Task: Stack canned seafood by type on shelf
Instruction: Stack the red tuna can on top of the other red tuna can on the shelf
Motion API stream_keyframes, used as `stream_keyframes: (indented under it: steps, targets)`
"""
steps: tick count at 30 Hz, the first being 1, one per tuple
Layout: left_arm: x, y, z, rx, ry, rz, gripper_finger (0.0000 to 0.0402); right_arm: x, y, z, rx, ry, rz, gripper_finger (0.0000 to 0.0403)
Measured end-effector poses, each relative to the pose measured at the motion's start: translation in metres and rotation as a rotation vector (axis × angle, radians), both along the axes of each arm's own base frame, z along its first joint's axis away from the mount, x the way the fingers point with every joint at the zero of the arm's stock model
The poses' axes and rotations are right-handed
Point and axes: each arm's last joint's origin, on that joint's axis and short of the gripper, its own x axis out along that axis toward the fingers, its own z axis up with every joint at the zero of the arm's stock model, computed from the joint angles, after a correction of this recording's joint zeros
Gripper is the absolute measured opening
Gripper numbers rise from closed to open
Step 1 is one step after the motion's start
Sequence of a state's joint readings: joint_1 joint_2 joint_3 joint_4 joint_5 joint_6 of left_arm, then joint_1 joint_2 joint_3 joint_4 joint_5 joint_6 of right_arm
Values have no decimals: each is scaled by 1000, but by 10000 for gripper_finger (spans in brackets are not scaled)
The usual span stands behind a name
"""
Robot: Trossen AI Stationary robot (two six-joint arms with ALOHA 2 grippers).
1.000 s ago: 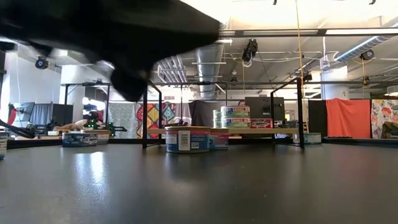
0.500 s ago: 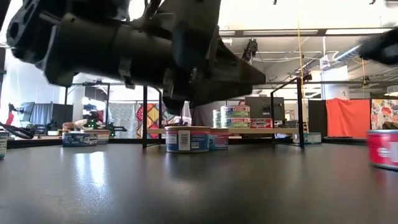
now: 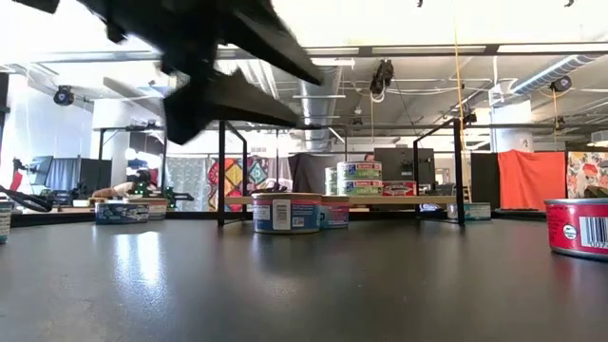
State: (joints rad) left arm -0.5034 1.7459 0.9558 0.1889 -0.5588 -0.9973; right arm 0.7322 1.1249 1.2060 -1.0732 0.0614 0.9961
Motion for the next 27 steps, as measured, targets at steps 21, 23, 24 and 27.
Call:
stream_keyframes:
  steps: [21,23,24,27]
  targets:
    - [-21,-2,-1,149,262,-400,201,52,50,-113,139,398,-257,9]
    - [-21,-2,-6,152,277,-398,218,60,57,-128,123,408,-253,9]
    - [-20,-2,-7,146,281,-393,228,62,59,-134,112,413,-248,9]
    - [-20,-2,-9,138,291,-385,259,65,61,-154,42,467,-245,9]
